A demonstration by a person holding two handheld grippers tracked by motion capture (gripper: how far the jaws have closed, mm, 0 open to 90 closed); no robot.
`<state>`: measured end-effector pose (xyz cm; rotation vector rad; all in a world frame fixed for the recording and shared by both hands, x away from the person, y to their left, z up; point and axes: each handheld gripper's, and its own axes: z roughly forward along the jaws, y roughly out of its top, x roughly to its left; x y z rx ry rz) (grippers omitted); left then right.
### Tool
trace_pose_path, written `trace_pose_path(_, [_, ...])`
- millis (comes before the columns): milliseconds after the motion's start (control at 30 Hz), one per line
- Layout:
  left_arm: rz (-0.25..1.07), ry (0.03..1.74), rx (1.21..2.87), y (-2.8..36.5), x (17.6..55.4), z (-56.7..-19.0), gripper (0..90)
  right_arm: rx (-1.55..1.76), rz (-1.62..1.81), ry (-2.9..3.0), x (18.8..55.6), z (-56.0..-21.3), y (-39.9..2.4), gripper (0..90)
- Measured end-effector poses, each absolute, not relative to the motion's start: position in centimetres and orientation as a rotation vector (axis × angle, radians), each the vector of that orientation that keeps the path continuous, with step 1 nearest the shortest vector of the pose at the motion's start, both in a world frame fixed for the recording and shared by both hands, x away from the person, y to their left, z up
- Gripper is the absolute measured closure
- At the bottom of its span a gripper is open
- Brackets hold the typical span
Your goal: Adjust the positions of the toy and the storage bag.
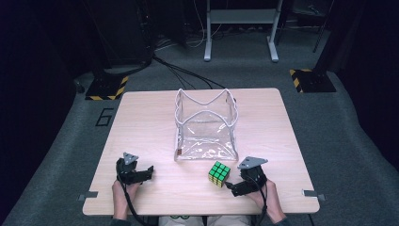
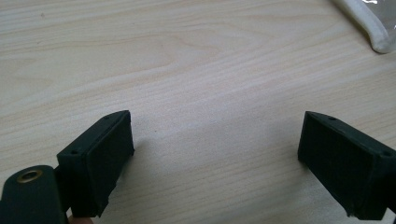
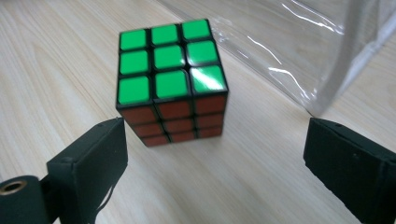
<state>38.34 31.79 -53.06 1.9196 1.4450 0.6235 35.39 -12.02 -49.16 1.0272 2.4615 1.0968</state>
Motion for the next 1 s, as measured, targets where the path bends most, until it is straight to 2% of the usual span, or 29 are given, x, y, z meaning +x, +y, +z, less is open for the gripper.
trace_pose_path(400, [0.626, 1.443, 1.921, 31.8, 38.4, -53.1, 10.3, 1.149, 1.079, 2.371, 34.9, -50.1, -15.9, 3.6])
trace_pose_path(1000, [0.624, 1.436, 1.924, 31.7, 38.4, -53.1, 10.0, 1.283, 0.956, 2.224, 37.1, -52.9, -20.5, 3.8])
